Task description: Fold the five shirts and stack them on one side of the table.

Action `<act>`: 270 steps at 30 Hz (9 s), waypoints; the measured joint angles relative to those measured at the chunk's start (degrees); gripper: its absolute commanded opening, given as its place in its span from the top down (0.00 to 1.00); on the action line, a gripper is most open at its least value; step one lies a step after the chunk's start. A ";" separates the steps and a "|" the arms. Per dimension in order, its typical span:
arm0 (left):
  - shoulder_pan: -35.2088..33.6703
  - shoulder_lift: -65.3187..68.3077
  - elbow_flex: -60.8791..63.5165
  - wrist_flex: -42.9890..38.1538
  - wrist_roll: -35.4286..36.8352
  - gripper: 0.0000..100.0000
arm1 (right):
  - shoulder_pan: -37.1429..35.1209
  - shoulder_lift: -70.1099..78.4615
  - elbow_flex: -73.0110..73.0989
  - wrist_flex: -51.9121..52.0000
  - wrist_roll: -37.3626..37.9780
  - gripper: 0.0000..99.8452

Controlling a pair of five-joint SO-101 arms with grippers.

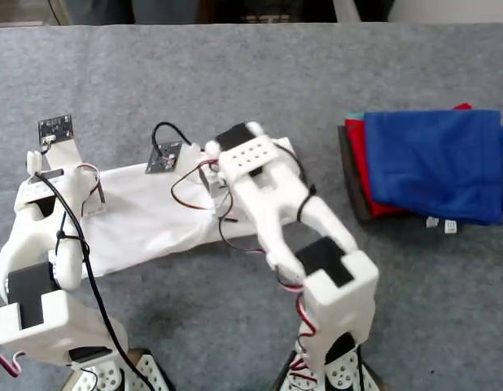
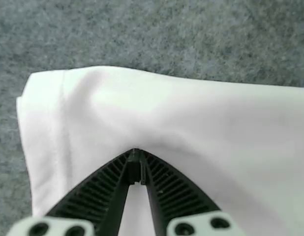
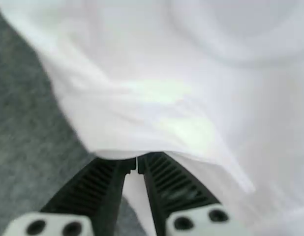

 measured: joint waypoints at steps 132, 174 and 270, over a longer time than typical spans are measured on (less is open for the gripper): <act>11.87 -1.67 -44.13 60.31 -4.75 0.97 | 30.07 9.14 -59.25 26.73 -19.08 0.99; 37.27 24.00 -70.59 58.11 5.98 0.77 | 31.65 9.14 -58.02 26.73 -19.08 0.99; -19.43 -5.45 -13.45 22.68 0.26 0.97 | -5.01 13.71 -27.43 5.19 -20.04 0.99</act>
